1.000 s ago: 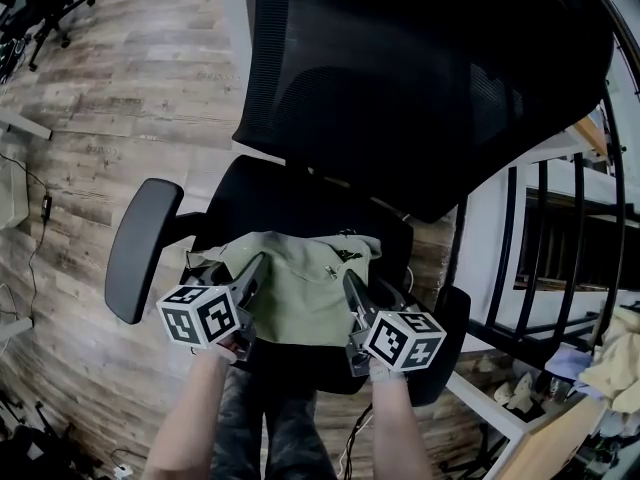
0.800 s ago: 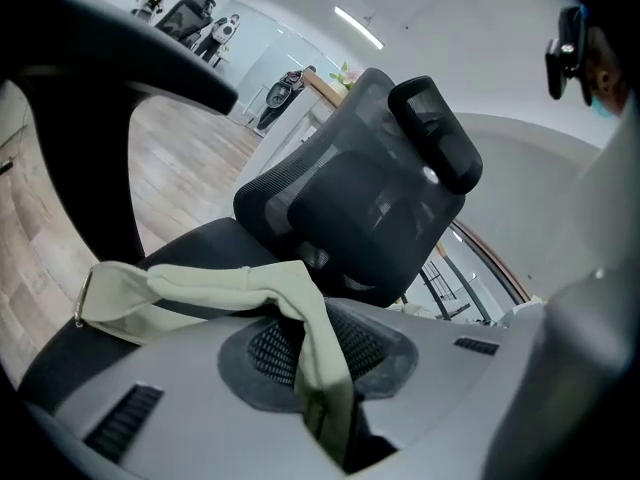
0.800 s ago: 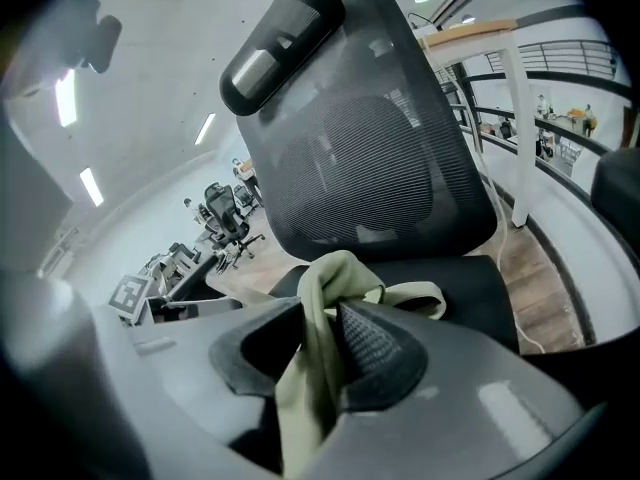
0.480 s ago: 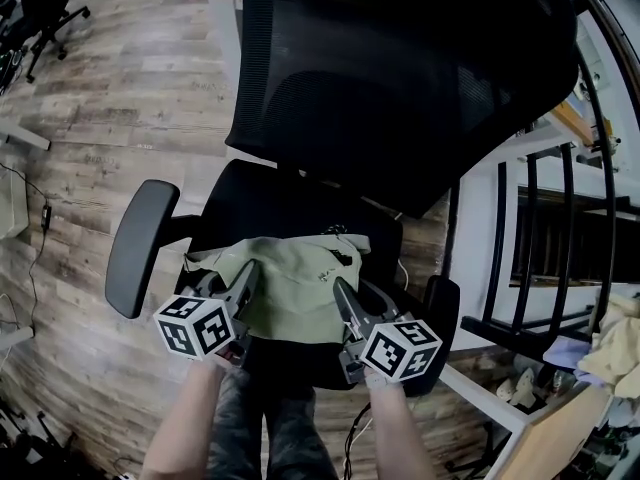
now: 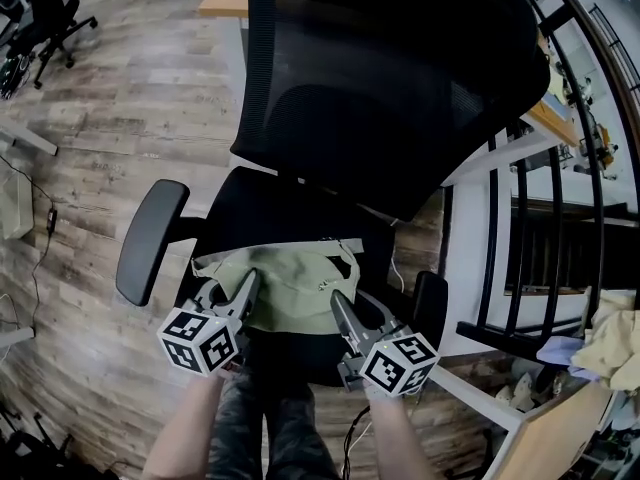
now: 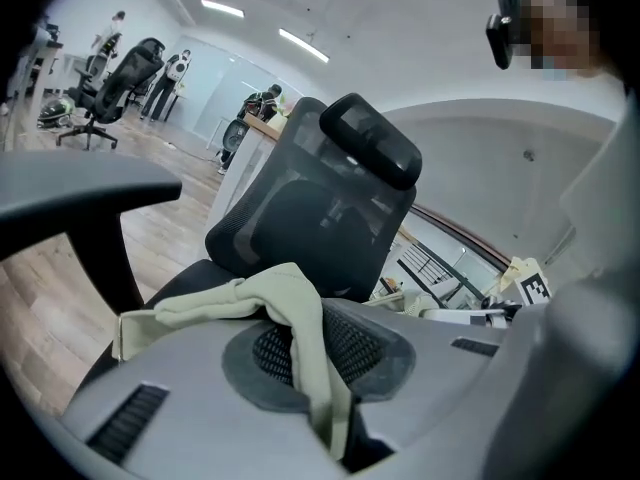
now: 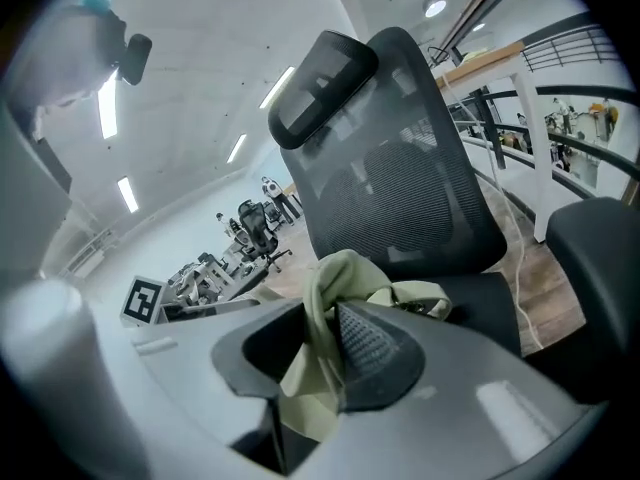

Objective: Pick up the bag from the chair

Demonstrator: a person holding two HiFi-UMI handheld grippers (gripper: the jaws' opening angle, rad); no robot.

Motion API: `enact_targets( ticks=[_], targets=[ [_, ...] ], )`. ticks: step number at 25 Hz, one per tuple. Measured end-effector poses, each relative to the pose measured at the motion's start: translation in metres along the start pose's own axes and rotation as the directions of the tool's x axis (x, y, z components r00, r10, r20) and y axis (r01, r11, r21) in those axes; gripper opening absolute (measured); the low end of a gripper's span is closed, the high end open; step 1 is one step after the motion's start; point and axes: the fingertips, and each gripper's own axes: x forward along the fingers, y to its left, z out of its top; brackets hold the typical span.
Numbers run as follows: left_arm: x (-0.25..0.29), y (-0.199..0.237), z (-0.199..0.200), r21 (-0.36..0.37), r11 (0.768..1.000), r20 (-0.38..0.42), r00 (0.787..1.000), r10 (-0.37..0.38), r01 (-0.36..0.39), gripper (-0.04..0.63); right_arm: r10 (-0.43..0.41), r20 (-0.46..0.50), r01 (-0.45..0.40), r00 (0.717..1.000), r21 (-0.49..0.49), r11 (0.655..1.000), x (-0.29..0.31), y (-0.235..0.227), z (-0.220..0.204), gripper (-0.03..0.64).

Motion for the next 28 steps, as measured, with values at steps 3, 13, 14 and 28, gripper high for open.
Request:
enact_targets(
  ticks=[3,13,14,28],
  targets=[
    [-0.01,-0.01,0.002,0.014,1.0,0.005,1.0,0.001,-0.002,0.028,-0.004,0.005,0.004,1.0,0.0,1.0,-0.014,0.005,0.002,0.101],
    [-0.034,-0.033,0.032,0.062,0.998,0.041,0.999,-0.008,0.005,0.026,0.007,0.044,-0.006,0.999,-0.021,1.0,-0.039,0.031,0.025,0.095],
    [-0.036,-0.036,0.036,0.07,0.997,0.045,0.999,-0.011,0.007,0.026,0.01,0.048,-0.009,0.999,-0.024,1.0,-0.042,0.035,0.029,0.095],
    [-0.069,-0.079,0.1,0.166,0.984,0.088,0.993,-0.077,0.061,0.026,0.021,0.155,-0.014,0.988,-0.046,0.999,-0.076,0.082,0.082,0.092]
  ],
)
